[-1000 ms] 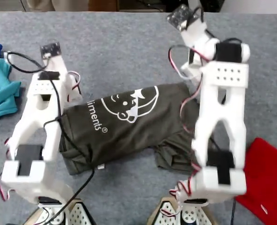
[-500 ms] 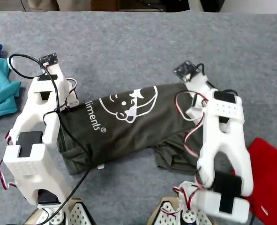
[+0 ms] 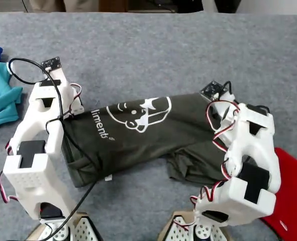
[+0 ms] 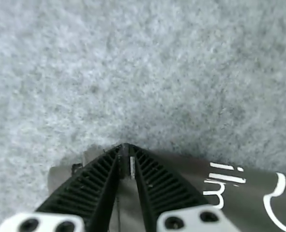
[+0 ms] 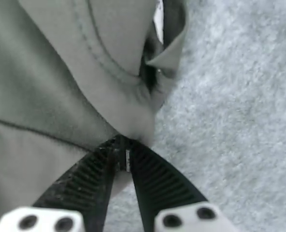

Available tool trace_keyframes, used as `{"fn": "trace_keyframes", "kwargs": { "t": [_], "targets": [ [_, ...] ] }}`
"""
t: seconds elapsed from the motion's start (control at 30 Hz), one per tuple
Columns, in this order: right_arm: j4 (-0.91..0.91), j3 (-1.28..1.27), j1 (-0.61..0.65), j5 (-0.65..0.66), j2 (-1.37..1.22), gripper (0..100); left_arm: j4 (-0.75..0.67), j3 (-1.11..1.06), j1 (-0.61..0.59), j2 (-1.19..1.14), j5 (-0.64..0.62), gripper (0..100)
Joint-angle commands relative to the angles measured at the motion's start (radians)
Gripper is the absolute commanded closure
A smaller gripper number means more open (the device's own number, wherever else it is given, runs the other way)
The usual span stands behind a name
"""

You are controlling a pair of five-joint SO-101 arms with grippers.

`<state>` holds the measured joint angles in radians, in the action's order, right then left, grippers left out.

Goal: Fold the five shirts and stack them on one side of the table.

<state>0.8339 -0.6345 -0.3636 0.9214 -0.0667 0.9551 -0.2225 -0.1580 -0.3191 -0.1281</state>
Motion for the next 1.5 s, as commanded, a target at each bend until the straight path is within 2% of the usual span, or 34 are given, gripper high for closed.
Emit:
{"fn": "trace_keyframes", "kwargs": {
  "t": [0.0,0.1,0.33,0.5,0.6,0.7,0.83,1.07,1.17,1.47],
  "targets": [
    [-0.005,0.016,-0.016,0.014,0.045,99.3,-0.014,0.048,-0.048,-0.004,0.009,98],
    [0.061,0.002,0.027,0.034,0.163,99.3,0.008,0.069,-0.035,0.005,0.009,98],
    [0.166,0.004,0.136,0.037,0.559,99.3,0.293,0.241,0.057,0.104,0.0,98],
    [0.187,0.005,0.249,0.037,0.667,99.2,0.376,0.18,0.133,0.278,0.008,98],
    [0.137,0.022,0.297,0.002,0.598,99.2,0.364,0.011,0.201,0.397,0.009,98],
    [0.118,0.091,0.305,-0.018,0.478,99.2,0.279,-0.195,0.227,0.515,0.011,98],
    [0.121,0.209,0.306,-0.032,0.289,99.2,0.206,-0.379,0.221,0.621,0.129,98],
    [0.089,0.395,0.315,-0.048,-0.041,99.3,0.123,-0.674,0.227,0.627,0.278,98],
    [0.089,0.476,0.314,-0.052,-0.159,99.3,0.077,-0.755,0.218,0.627,0.279,98],
    [0.091,0.667,0.297,-0.051,-0.446,99.3,0.087,-0.778,0.187,0.634,0.325,98]
  ]
}}
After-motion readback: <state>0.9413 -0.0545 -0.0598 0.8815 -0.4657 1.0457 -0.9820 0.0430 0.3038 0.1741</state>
